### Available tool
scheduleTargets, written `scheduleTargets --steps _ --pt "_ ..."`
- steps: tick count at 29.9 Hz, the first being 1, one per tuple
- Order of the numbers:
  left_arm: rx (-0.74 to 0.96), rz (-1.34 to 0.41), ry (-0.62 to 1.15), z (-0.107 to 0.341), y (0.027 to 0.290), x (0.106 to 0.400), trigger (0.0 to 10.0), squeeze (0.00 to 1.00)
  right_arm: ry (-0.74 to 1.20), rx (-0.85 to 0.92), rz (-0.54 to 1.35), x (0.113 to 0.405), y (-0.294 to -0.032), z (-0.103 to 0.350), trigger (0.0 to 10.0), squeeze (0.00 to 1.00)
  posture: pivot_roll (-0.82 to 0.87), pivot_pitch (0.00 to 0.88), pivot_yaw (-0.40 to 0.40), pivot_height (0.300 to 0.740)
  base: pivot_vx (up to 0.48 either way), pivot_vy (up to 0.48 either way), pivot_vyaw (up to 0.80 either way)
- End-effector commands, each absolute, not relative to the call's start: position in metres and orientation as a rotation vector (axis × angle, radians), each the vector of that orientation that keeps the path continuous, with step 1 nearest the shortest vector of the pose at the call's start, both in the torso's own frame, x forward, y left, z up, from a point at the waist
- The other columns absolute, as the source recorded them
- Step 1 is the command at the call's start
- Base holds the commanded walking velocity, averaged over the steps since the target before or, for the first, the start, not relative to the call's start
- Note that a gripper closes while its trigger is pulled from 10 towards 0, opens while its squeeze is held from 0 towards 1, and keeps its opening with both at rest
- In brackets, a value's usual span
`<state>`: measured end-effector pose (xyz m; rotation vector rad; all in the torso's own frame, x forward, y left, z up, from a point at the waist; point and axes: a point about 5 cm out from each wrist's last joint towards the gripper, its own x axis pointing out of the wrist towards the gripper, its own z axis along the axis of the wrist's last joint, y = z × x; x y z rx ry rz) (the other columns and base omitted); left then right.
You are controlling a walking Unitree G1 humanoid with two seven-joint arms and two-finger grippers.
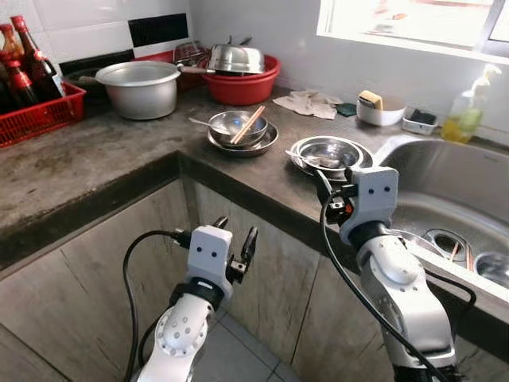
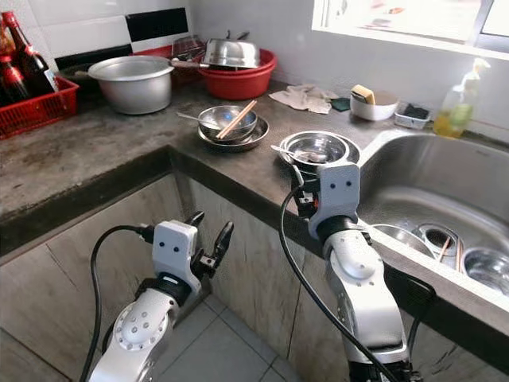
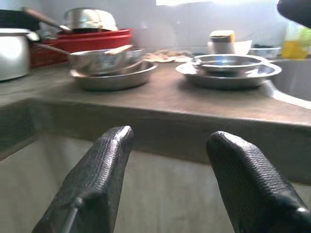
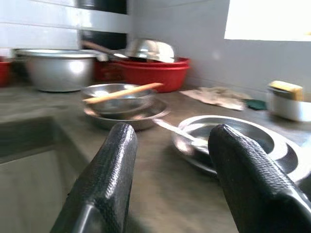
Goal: Kitchen organization
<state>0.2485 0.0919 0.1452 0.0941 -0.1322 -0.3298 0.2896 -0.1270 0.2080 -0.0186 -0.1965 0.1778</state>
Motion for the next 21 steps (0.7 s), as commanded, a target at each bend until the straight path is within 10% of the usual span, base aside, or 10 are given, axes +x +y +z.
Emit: scheduleTargets --steps 1,21 --pt "0.101 -0.314 -0.132 0.1469 0.0933 0.2488 10.0 0.00 -0.218 -0.018 0.178 0.2903 -0.1267 0.2134 10.0 0.00 0.09 0.029 -0.050 0.740 0.000 0.000 0.00" --pt "0.098 -0.337 -0.131 0.1437 0.0917 0.2437 10.0 0.00 -0.212 -0.089 0.211 0.2880 -0.1234 0.2062 10.0 0.00 0.09 0.033 -0.049 0.740 0.272 0.000 0.00"
